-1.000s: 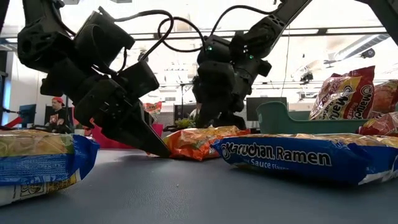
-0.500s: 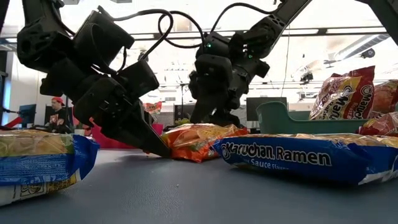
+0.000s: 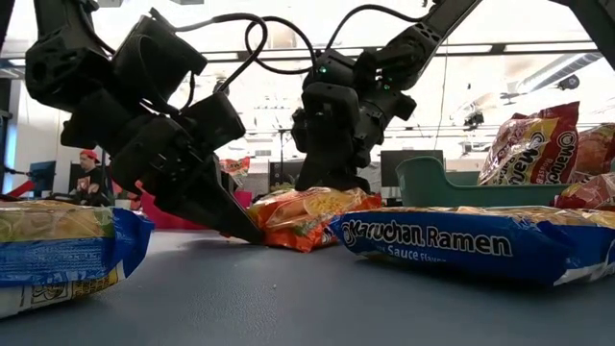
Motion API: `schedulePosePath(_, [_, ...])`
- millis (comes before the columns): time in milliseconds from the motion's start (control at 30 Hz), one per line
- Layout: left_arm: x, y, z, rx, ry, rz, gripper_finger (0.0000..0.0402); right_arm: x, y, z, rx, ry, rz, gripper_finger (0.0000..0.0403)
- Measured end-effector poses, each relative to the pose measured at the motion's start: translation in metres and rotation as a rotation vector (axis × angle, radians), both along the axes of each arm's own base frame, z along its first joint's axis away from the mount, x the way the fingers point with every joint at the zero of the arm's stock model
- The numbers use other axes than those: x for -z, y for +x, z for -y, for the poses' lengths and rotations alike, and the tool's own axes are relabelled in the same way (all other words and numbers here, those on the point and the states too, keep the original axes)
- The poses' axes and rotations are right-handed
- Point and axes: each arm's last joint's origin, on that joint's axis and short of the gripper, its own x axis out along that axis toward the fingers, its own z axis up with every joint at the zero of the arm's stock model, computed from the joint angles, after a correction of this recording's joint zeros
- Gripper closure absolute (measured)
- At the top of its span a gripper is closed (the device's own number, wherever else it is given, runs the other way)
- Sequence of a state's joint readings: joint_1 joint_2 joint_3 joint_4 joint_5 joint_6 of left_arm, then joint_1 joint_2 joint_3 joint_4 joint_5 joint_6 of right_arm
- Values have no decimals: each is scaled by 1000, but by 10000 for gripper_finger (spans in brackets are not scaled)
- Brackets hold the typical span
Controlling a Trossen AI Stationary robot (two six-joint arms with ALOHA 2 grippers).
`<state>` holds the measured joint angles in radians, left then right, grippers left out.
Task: Sort Maruchan noodles
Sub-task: Put the orange noodle pack into the red bin
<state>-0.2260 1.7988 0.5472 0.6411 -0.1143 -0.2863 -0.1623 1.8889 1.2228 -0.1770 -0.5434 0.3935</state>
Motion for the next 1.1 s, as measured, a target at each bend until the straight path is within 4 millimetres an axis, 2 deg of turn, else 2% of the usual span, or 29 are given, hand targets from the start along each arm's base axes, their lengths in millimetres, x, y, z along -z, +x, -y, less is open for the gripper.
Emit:
schedulePosePath(200, [0, 0, 0, 0, 0, -2, 328, -1, 0, 0, -11, 12, 7, 263])
schedulePosePath(333, [0, 0, 0, 0, -1, -1, 328, -2, 0, 0, -19, 7, 16, 288])
schedulePosePath(633, [-16, -6, -1, 25, -6, -12, 328, -14, -1, -4, -58, -54, 79, 292])
schedulePosePath(733, [-30, -6, -2, 17, 9, 28, 328, -20, -1, -6, -44, -129, 89, 297])
schedulePosePath(867, [-39, -11, -3, 26, 27, 19, 328, -27, -2, -12, -65, -201, 124, 306])
schedulePosePath(1100, [-67, -18, -5, 18, 18, 101, 325, -29, 0, -32, -120, -276, 144, 319])
